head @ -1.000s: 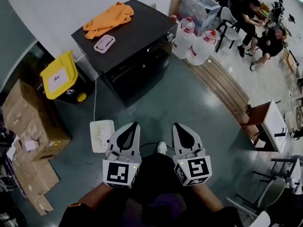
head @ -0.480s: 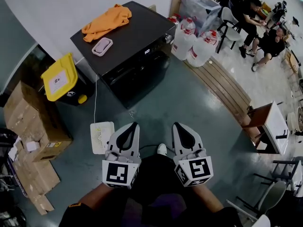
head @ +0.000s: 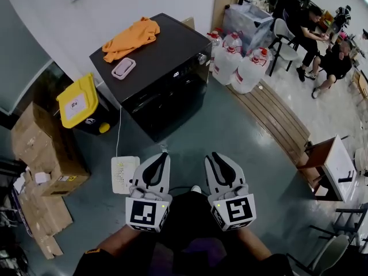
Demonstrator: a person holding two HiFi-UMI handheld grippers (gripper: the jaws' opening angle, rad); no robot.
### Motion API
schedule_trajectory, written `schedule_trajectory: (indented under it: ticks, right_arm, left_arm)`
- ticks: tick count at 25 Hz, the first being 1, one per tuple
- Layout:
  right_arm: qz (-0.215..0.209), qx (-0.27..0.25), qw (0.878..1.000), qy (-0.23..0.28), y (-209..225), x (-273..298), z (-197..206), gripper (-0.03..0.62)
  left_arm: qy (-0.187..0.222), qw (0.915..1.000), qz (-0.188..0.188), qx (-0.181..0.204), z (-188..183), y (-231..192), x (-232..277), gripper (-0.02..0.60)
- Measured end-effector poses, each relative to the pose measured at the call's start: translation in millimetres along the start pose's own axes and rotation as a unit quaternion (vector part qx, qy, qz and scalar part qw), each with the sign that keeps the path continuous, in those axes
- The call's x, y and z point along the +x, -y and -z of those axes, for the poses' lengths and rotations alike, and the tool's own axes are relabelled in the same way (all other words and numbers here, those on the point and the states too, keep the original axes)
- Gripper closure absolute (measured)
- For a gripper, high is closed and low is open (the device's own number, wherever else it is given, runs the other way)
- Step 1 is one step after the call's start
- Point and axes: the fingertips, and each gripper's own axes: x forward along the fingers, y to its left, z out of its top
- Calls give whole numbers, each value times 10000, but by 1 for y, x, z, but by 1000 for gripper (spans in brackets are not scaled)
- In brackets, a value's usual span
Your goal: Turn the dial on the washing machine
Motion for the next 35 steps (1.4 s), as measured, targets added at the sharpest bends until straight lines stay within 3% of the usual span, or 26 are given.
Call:
schedule_trajectory:
  ticks: [7,8,9,11,14,26,35]
  right_arm:
    - [-290,-148,9994,-114,22,1,2,314]
    - [-310,-183,9993,-124,24,1,2,285]
    - [-327,-223,9991,-126,25,2,2,265]
    - [-356,-277,9989,-124,27,2,1,252]
    - [-397,-295,9987,-153,30,0,2,246]
    - [-263,-210,9985,-422,51,22,19,243]
    - [56,-215,9975,-675,86,93,12,243]
  left_arm:
    - [-20,9997,-205,97,-7,20,14,569]
    - [-47,9997,-232,92,-7,21,15,550]
    - [-91,9996,-251,81,-6,21,17,481]
    - [-173,9994,-286,13,-3,22,20,363]
    - [-217,9991,-342,-129,-1,24,20,301]
    - [-364,9984,-418,-57,12,13,34,284]
    - [-517,9985,-13,-171,13,-21,113,284]
